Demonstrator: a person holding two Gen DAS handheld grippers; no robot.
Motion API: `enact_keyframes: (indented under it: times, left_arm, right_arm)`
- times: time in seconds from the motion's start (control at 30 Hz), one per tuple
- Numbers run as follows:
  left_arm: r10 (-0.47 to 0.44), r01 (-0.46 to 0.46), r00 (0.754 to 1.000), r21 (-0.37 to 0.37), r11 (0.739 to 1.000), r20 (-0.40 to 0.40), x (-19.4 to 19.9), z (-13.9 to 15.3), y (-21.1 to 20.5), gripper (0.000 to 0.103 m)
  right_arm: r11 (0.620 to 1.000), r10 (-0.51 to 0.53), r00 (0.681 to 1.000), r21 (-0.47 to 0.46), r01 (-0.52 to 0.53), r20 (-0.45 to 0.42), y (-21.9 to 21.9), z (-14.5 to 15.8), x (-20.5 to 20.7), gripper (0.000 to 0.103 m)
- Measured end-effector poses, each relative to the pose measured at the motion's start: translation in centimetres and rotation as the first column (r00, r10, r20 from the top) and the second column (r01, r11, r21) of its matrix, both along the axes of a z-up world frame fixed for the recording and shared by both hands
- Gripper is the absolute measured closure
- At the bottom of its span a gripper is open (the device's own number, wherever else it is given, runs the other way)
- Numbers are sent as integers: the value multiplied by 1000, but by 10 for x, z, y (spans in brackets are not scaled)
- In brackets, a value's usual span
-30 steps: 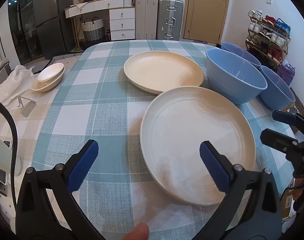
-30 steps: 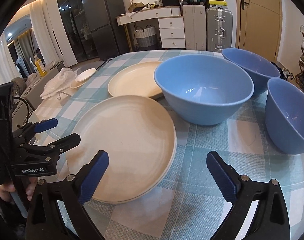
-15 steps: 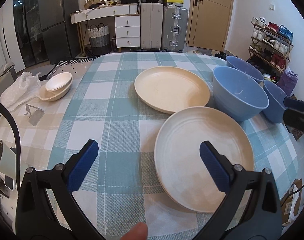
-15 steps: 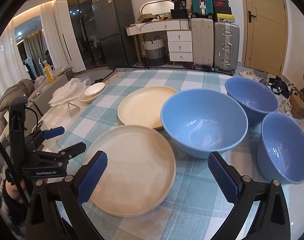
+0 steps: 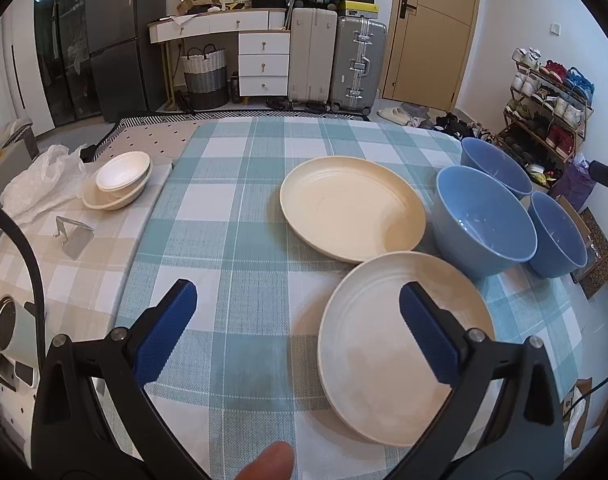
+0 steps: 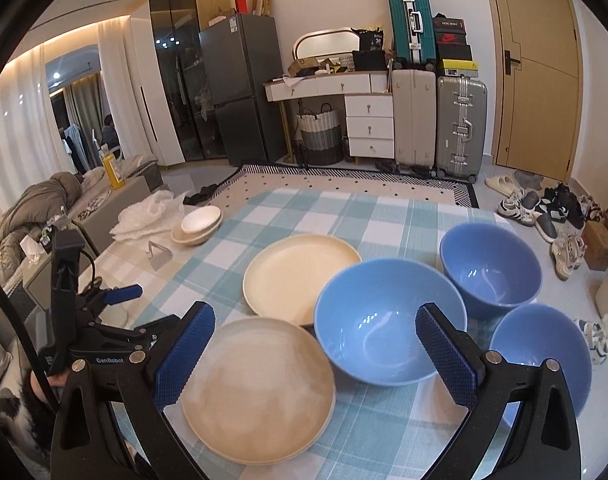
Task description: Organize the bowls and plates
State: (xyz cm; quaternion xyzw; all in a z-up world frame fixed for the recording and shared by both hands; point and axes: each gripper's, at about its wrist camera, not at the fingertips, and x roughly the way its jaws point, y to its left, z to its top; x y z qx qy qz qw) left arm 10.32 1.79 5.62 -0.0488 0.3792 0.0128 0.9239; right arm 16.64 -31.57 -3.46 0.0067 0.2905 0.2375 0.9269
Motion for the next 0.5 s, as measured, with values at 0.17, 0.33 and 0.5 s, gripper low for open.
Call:
enact_keyframes:
  times: [0.17,0.33,0.5]
  left_arm:
    - [17,-17,1000,-13,1000,-4,12,9,6,2]
    - [32,-33,999,-19,999,-6,23,18,9,2]
    - [42,-42,999,-30,999,-4,38,25,15,2]
  right_arm:
    - [1000,6,1000,21,-6,31,-10,27,10,1]
    - [999,23,999,34,-24,49,-18,52,24,1]
    - [999,41,998,20,-42,40,-16,66,46,1]
